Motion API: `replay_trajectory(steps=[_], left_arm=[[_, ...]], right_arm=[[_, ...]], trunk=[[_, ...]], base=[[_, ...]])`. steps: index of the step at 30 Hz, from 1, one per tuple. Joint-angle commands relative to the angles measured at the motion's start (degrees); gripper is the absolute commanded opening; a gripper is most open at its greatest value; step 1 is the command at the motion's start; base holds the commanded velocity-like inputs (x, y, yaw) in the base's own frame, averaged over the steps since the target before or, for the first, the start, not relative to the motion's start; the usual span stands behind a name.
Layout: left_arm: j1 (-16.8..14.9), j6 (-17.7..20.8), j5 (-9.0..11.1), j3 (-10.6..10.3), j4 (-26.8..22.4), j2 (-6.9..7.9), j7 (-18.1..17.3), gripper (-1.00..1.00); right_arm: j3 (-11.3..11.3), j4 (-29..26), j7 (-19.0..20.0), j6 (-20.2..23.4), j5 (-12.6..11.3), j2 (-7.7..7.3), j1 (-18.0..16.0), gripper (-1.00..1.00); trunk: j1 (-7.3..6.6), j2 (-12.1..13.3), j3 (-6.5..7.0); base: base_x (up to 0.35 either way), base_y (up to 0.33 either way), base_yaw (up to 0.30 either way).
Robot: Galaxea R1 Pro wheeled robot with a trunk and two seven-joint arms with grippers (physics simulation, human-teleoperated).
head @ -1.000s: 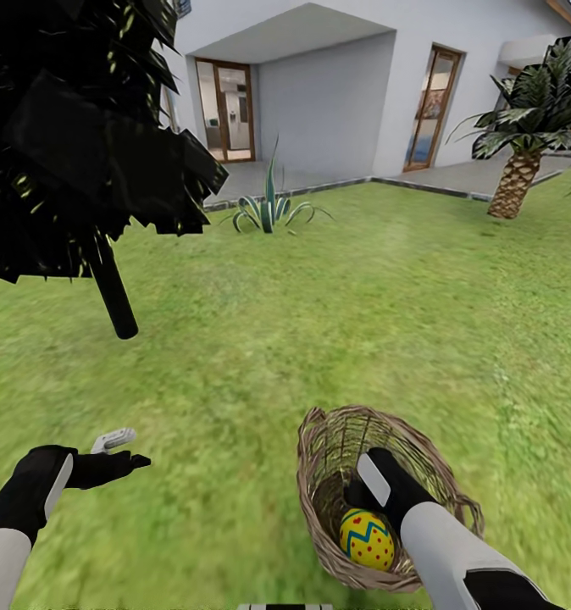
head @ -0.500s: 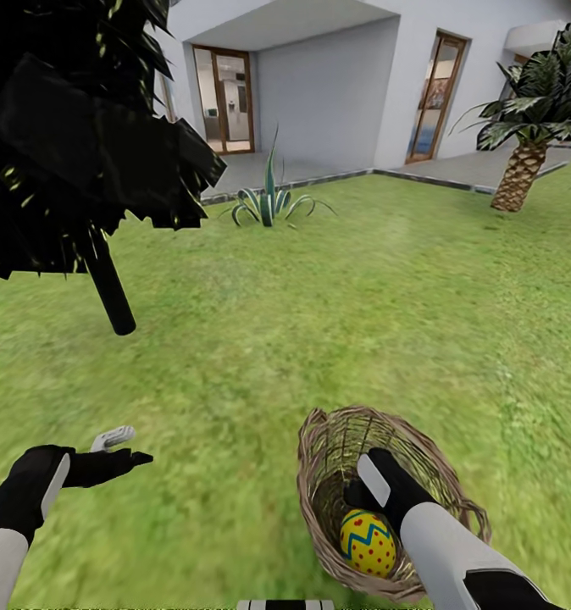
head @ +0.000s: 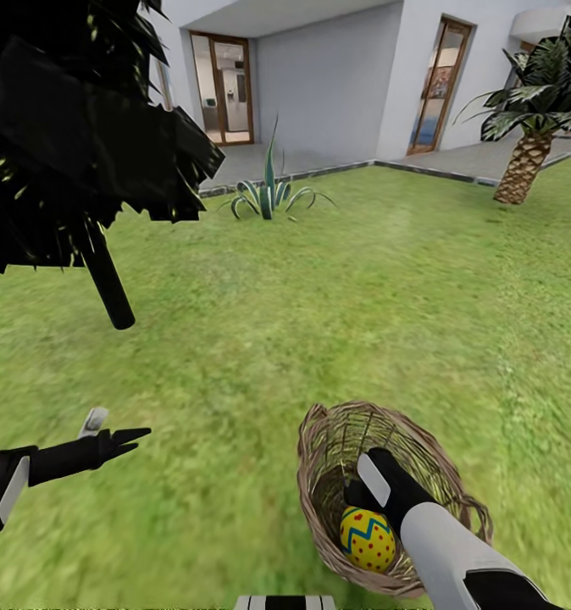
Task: Take the three Easter eggs out of the wicker basket on the lawn in the garden, then place them on the lawn next to a single tree (choose any tree) so that all three eggs are next to the same tree and none are left in the basket.
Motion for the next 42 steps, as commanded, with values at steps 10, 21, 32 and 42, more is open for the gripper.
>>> replay_trajectory(steps=[10,21,32,42], left_arm=[[0.0,0.5,0.0,0.1,0.0,-0.13,-0.6,1.0],[0.0,0.5,0.0,0.0,0.0,-0.16,-0.6,1.0],[0.0,0.5,-0.1,0.0,0.0,-0.23,-0.4,1.0],[0.0,0.5,-0.1,-0.1,0.0,-0.28,-0.2,1.0]], right_arm=[[0.0,-0.1,-0.5,0.1,-0.5,0.0,0.0,1.0],[0.0,-0.1,-0.5,0.1,-0.5,0.0,0.1,1.0],[0.0,-0.1,-0.5,0.1,-0.4,0.0,0.1,1.0],[0.0,-0.2,-0.5,-2.1,-0.4,-0.38,0.2,1.0]], trunk=[[-0.01,0.0,-0.99],[-0.01,0.0,-2.03],[-0.01,0.0,-3.07],[-0.01,0.0,-4.01]], base=[[0.056,0.0,0.0],[0.001,0.0,0.0],[0.0,0.0,0.0],[0.0,0.0,0.0]])
